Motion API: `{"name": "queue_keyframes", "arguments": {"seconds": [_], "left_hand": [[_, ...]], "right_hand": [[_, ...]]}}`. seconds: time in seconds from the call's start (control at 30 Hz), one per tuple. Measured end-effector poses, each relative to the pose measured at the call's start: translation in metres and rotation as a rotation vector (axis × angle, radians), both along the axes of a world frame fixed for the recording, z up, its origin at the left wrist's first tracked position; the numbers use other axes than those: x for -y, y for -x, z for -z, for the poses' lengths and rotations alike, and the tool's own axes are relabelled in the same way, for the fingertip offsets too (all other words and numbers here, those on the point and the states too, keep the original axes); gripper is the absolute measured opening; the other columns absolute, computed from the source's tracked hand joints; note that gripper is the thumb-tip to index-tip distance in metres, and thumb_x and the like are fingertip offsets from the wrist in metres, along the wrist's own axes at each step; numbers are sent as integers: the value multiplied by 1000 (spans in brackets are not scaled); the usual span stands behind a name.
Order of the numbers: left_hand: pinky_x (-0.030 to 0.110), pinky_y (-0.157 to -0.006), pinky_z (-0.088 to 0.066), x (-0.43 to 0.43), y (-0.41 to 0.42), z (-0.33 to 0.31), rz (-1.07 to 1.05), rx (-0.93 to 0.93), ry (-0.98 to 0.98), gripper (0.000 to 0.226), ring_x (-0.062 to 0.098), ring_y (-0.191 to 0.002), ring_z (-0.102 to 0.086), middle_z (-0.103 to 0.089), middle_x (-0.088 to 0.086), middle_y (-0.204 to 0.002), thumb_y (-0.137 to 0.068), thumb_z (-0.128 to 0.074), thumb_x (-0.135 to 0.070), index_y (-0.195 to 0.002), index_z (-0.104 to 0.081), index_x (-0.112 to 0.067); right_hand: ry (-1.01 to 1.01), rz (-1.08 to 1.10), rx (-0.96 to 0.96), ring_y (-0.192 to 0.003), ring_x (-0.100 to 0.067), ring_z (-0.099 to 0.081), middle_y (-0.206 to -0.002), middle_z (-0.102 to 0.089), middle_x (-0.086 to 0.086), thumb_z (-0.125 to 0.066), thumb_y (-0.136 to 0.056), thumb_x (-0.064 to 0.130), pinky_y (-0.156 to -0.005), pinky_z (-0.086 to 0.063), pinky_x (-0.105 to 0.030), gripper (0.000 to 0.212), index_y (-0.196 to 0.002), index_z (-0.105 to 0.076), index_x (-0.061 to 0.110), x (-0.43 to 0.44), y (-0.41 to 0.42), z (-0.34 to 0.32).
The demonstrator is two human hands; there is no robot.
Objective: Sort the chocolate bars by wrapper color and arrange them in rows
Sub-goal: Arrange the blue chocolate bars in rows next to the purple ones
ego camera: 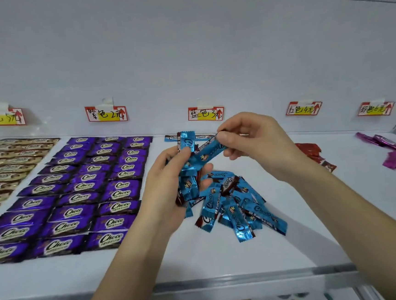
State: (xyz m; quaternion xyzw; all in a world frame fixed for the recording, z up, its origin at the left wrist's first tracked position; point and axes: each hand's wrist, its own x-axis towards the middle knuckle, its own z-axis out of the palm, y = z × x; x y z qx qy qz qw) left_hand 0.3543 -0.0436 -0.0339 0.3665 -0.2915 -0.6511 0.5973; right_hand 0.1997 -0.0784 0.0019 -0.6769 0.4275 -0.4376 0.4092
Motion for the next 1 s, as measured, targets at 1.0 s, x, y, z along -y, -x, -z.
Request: {"name": "queue_keyframes", "arguments": {"seconds": [1.0], "left_hand": [[27, -53, -58, -7, -20, 6, -32, 132, 18, 10, 16, -68, -72, -72, 5, -80, -81, -64, -6, -90, -60, -11]], "right_hand": [[13, -150, -234, -73, 0, -63, -87, -60, 6, -65, -80, 2, -71, -51, -15, 27, -92, -60, 26, -4, -11, -4]]}}
